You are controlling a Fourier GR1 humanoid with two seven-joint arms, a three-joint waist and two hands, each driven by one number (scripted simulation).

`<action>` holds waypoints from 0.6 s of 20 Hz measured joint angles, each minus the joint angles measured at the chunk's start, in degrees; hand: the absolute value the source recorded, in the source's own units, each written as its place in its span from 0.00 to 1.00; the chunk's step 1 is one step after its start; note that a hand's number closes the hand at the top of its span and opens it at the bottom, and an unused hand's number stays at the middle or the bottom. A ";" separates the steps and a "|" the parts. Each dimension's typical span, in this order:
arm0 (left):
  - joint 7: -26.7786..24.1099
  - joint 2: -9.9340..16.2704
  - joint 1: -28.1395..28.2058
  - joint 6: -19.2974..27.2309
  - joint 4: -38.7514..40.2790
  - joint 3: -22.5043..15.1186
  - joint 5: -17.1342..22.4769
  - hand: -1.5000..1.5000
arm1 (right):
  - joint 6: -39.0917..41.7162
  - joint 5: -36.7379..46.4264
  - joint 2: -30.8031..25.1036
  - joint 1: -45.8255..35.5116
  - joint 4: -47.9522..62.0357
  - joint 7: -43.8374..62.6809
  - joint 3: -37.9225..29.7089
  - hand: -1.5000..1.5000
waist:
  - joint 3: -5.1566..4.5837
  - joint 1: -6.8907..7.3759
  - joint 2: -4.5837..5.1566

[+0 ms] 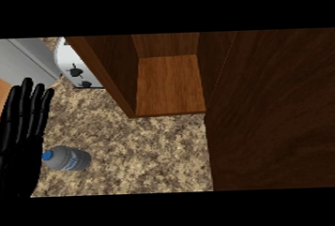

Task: Pick up the bottled water, place it into the cabinet and close the cabinet

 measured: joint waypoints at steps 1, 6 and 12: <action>-0.73 0.63 0.10 -1.01 0.44 0.77 0.84 0.00 | -0.19 0.23 0.13 -0.05 -0.18 0.11 -0.06 0.00 | -0.13 0.39 0.02; -2.62 6.72 5.07 -9.17 -3.98 7.74 9.64 0.00 | 0.12 0.90 0.88 3.90 -5.02 0.15 1.54 0.00 | -0.51 1.67 -0.07; 5.88 6.56 11.71 -12.41 -7.35 10.50 27.33 0.00 | 4.28 -4.20 1.36 8.63 -11.00 5.61 8.23 0.00 | -0.64 2.42 -0.30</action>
